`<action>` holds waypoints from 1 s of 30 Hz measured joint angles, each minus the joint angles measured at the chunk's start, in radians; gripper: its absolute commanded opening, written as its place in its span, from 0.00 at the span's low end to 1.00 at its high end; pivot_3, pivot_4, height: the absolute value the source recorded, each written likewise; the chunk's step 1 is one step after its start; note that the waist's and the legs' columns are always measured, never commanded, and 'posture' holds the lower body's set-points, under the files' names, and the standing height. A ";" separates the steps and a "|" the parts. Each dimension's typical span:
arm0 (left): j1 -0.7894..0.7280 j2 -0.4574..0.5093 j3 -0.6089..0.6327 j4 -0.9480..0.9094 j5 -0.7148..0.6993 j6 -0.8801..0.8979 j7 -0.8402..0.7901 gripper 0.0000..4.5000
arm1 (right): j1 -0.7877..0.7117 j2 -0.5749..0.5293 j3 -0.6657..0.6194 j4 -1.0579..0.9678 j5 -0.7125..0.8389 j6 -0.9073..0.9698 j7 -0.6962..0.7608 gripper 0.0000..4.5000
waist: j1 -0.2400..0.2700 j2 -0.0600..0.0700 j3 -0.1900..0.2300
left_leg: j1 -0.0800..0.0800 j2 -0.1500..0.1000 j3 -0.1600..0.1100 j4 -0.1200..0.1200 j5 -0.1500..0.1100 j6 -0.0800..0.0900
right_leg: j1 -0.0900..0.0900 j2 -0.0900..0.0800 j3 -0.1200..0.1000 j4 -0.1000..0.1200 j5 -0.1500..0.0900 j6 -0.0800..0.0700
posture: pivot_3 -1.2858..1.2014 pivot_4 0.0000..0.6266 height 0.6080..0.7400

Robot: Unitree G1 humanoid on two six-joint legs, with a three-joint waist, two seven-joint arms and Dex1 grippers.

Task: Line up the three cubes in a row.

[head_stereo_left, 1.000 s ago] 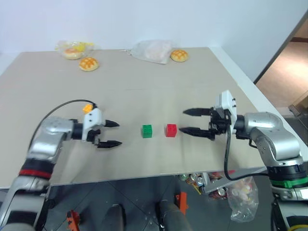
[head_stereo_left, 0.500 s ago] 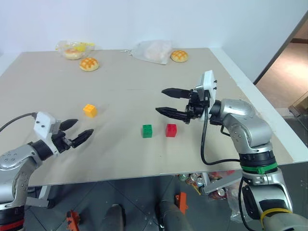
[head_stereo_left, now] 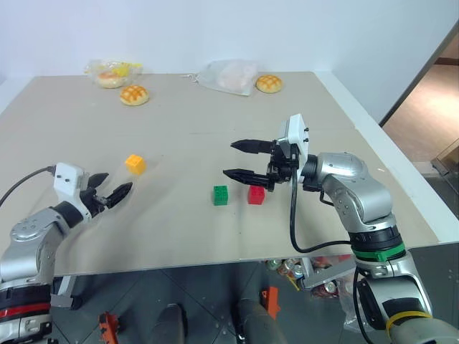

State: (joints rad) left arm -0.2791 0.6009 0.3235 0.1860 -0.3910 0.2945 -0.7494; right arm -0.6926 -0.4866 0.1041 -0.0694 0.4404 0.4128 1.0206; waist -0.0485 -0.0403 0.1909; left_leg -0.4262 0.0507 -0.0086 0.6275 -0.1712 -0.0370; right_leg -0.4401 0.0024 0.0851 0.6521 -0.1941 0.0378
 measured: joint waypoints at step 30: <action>-0.369 -0.057 -0.143 0.600 0.158 -0.329 -0.052 0.29 | 0.078 -0.066 -0.042 -0.107 0.029 0.067 -0.046 0.79 | 0.001 -0.001 0.000 | -0.001 0.000 0.000 0.000 0.000 0.000 | 0.000 0.001 0.000 0.000 0.002 0.003 | 0.52 0.24 1.00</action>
State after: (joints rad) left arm -0.6485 0.5443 0.1805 0.7862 -0.2327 -0.0343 -0.8018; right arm -0.6147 -0.5526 0.0619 -0.1763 0.4690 0.4801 0.9742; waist -0.0475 -0.0408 0.1906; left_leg -0.4270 0.0506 -0.0089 0.6270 -0.1711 -0.0370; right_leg -0.4402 0.0030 0.0852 0.6518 -0.1923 0.0408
